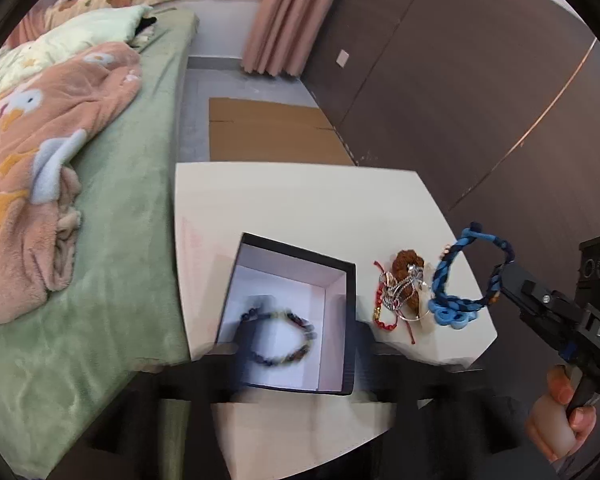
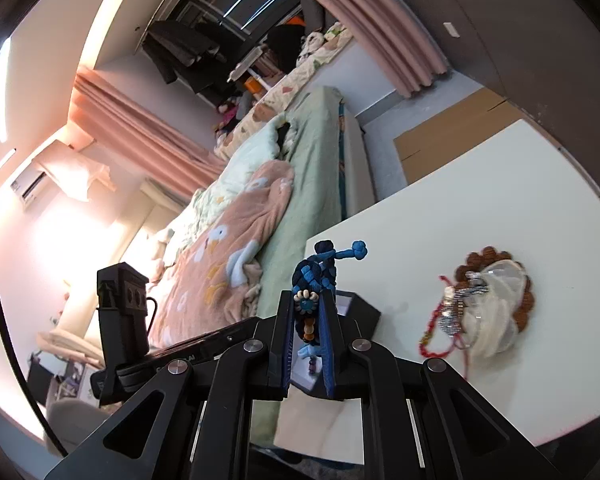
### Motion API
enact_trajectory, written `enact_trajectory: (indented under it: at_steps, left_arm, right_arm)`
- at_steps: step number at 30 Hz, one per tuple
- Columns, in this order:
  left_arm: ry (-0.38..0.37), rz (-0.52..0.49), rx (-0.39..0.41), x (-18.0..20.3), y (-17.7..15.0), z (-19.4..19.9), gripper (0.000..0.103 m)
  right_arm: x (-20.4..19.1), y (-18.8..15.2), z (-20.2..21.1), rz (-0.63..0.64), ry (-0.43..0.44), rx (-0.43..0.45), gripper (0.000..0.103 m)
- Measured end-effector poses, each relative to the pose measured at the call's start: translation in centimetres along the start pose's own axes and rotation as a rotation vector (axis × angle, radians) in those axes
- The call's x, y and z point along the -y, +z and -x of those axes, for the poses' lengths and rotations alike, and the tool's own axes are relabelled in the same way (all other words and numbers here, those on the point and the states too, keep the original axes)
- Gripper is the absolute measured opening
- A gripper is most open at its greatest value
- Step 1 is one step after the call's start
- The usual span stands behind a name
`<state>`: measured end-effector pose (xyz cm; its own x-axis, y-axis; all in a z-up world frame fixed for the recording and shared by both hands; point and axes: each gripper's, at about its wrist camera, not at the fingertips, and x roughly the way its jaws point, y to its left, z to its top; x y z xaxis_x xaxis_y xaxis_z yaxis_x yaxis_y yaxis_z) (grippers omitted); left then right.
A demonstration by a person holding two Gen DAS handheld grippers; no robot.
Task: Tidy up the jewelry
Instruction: 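Carry both bracelets over the black box and open both tools to drop them, then move the left tool to the heap and grasp the white mesh pouch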
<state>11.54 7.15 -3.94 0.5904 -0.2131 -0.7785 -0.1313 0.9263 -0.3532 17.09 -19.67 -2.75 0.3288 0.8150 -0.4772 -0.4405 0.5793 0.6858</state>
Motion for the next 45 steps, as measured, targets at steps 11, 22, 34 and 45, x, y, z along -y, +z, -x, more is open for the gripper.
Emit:
enact_trajectory:
  at_steps: [11,22,34,45]
  left_arm:
    - [0.01,0.075,0.116,-3.1,0.0,4.4,0.088]
    - [-0.016,0.022,0.183,-0.7,0.0,5.3,0.088]
    - [-0.069,-0.086,0.126,5.4,0.0,1.8,0.088]
    - [-0.097,-0.204,0.037,11.9,-1.2,-3.8,0.085]
  right_arm:
    - [-2.0,0.1,-6.3,-0.008,0.109,-0.118,0.019]
    - [3.1,0.4,-2.5,-0.138,-0.024,-0.083,0.081]
    - [7.5,1.0,4.3,-0.217,-0.218,-0.038,0.081]
    - [10.8,0.4,7.6,-0.311,-0.263,-0.032,0.081]
